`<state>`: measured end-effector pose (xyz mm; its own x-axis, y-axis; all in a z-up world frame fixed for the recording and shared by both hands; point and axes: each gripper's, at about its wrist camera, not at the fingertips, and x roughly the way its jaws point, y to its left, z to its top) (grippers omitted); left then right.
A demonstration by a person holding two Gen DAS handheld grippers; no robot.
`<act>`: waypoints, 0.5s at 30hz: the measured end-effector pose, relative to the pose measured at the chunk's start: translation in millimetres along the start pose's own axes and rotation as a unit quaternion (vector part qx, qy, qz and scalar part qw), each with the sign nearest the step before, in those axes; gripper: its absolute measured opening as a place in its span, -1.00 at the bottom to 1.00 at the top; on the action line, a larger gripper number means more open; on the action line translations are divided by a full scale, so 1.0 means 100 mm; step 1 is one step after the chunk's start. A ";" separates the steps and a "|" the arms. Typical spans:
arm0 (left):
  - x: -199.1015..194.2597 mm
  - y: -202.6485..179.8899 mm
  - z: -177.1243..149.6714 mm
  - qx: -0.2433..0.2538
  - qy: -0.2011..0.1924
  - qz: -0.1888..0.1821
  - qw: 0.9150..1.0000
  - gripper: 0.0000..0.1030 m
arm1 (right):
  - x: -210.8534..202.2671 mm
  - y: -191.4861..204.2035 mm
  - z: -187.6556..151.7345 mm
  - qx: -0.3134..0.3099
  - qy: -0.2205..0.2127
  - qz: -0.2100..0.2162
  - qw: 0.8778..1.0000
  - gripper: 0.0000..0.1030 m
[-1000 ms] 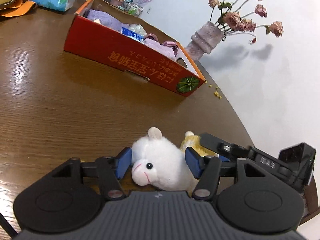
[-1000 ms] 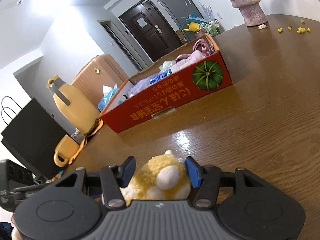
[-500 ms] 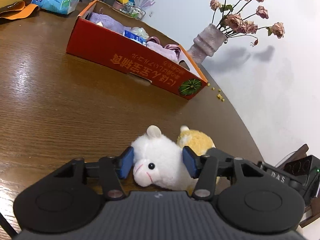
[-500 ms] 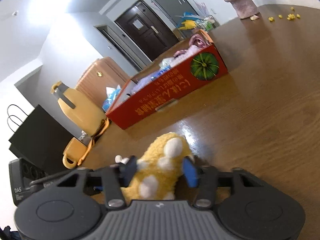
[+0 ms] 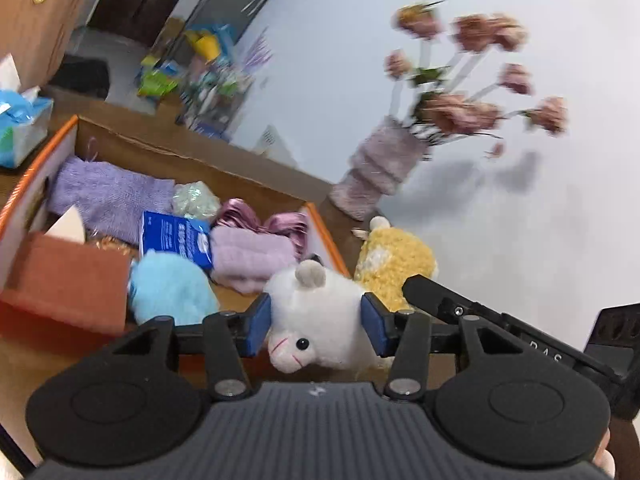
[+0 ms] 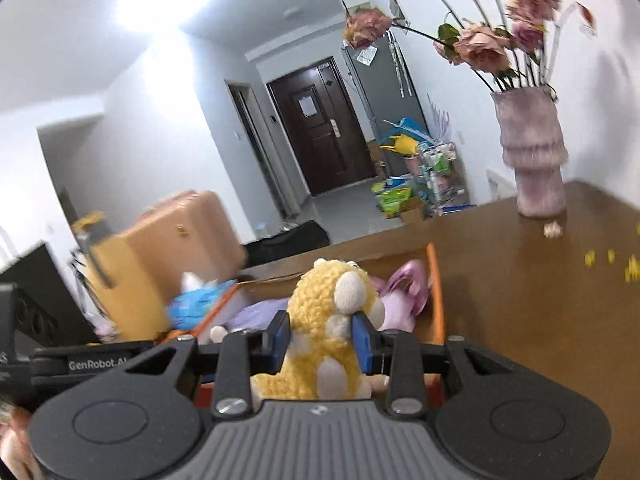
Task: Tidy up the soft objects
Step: 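Carry the plush sheep into the box and open the right gripper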
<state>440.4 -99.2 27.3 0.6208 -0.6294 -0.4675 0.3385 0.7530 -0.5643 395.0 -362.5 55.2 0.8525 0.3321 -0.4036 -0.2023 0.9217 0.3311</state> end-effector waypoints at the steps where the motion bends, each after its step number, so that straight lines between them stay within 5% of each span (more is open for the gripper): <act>1: 0.14 0.03 0.06 0.000 0.009 0.007 1.000 -0.05 | 0.14 -0.04 0.04 0.001 0.012 -0.006 1.000 -0.36; 8: 0.84 0.31 0.04 0.021 0.105 0.057 0.993 -0.31 | 0.94 -0.04 -0.10 -0.080 0.120 -0.071 0.987 -0.44; 15: 0.63 0.32 0.10 0.050 0.070 0.075 0.993 -0.26 | 0.89 0.05 -0.02 -0.095 0.118 -0.076 0.986 -0.47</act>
<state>497.2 -112.4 -13.9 0.5671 -0.5243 -0.6352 0.3224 0.8510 -0.4146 468.7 -327.7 19.5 0.7486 0.2044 -0.6308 -0.1863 0.9778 0.0958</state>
